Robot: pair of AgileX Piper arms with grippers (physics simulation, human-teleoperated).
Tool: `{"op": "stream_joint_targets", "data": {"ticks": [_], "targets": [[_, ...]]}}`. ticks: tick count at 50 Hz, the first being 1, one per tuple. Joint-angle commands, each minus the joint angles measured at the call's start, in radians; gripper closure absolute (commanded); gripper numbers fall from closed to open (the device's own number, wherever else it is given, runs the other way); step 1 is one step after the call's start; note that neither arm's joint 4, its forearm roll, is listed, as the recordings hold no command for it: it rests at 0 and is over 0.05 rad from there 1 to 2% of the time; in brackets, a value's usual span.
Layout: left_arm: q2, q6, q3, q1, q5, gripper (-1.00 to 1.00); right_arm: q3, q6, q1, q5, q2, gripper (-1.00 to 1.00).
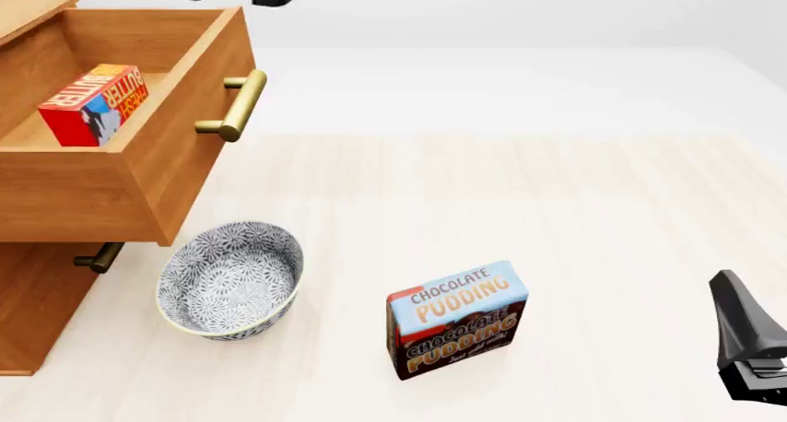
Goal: Put the butter at the back in the top drawer of the cabinet and close it.
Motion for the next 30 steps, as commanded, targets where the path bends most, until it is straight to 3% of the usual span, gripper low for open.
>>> {"op": "stream_joint_targets", "data": {"ticks": [1, 15, 30], "targets": [[0.163, -0.063, -0.006, -0.106, -0.105, -1.0, 0.0, 0.0, 0.0, 0.0, 0.0, -1.0], [0.314, -0.116, 0.018, -0.17, -0.19, -1.0, 0.0, 0.0, 0.0, 0.0, 0.0, -1.0], [0.312, -0.143, 0.152, -0.12, -0.25, -1.0, 0.0, 0.0, 0.0, 0.0, 0.0, -1.0]]}}
